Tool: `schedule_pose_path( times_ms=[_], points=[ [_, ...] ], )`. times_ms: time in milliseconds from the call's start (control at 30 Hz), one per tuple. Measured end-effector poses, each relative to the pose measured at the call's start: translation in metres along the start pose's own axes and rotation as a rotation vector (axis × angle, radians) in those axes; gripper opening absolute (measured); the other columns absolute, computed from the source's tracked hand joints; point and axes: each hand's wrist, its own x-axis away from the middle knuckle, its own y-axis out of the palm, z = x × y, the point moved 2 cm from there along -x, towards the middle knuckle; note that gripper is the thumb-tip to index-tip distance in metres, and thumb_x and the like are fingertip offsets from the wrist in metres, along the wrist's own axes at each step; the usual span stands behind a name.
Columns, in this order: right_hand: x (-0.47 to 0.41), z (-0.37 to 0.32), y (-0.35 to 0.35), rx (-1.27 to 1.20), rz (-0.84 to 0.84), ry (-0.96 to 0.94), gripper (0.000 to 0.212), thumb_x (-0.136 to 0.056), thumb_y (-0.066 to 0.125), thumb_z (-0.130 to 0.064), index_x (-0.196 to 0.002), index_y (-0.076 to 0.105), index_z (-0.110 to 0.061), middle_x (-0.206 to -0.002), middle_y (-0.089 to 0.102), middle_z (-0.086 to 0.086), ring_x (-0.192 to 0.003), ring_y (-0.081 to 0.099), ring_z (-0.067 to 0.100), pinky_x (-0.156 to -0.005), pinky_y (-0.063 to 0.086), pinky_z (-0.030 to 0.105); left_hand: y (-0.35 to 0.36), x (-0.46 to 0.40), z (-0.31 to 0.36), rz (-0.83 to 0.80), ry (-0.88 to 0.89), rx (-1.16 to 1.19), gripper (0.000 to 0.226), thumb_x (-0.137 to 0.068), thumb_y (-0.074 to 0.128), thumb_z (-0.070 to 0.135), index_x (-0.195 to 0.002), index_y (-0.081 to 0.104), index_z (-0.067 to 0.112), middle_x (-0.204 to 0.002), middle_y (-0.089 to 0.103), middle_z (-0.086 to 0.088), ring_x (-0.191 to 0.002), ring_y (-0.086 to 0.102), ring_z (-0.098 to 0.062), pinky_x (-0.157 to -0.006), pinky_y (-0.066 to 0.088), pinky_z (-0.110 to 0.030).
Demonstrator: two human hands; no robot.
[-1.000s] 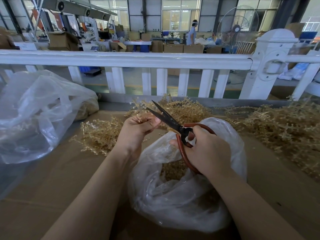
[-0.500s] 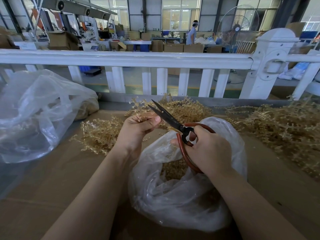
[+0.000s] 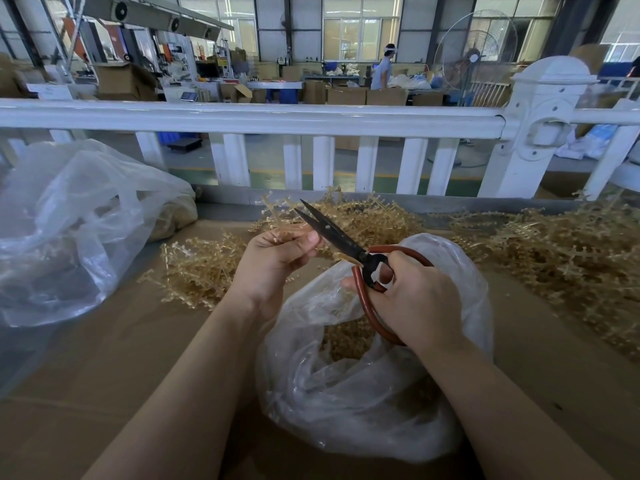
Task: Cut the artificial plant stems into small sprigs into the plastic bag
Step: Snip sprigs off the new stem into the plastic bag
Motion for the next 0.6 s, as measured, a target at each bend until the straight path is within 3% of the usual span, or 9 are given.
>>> schedule_pose_path(
  times_ms=[133,267,367,467,600],
  points=[
    [0.001,0.005,0.009,-0.108,-0.077,0.044,0.06,-0.075,0.048,-0.085,-0.083,0.064,-0.027,-0.072,0.063,-0.014,-0.063,0.055,0.002,-0.057,0.039,0.011,0.0,-0.001,-0.002,0.039,-0.06,0.0,0.004,-0.069,0.074,0.019,-0.071,0.072,0.019,-0.075,0.072,0.003,-0.067,0.06,-0.006,-0.075,0.045,-0.026],
    [0.002,0.006,0.014,-0.24,-0.084,0.077,0.068,-0.074,0.054,-0.083,-0.108,0.072,-0.027,-0.09,0.073,-0.015,-0.071,0.054,-0.005,-0.062,0.031,0.002,0.002,-0.002,-0.006,0.029,-0.142,-0.007,0.007,-0.07,0.075,0.015,-0.077,0.073,0.015,-0.074,0.072,0.001,-0.063,0.058,-0.008,-0.069,0.045,-0.025],
    [0.001,0.008,0.016,-0.317,-0.105,0.097,0.076,-0.069,0.047,-0.088,-0.106,0.074,-0.028,-0.085,0.073,-0.016,-0.074,0.061,-0.004,-0.063,0.038,0.005,0.005,-0.001,-0.008,0.026,-0.157,0.008,0.011,-0.078,0.073,0.007,-0.074,0.075,0.017,-0.075,0.071,-0.001,-0.064,0.058,-0.009,-0.068,0.044,-0.025],
    [0.001,0.009,0.018,-0.292,-0.119,0.102,0.071,-0.073,0.051,-0.083,-0.104,0.073,-0.024,-0.083,0.072,-0.013,-0.074,0.064,0.001,-0.063,0.041,0.008,0.006,-0.001,-0.008,0.0,-0.137,0.015,0.017,-0.082,0.07,0.002,-0.077,0.072,0.017,-0.075,0.069,-0.001,-0.066,0.057,-0.011,-0.067,0.044,-0.025],
    [0.001,0.011,0.019,-0.244,-0.108,0.103,0.063,-0.076,0.05,-0.079,-0.097,0.072,-0.023,-0.076,0.067,-0.015,-0.068,0.059,-0.002,-0.061,0.039,0.008,0.007,0.001,-0.005,-0.079,-0.105,0.026,0.009,-0.073,0.075,0.017,-0.075,0.069,0.023,-0.074,0.066,0.002,-0.067,0.056,-0.01,-0.067,0.046,-0.022]
  ],
)
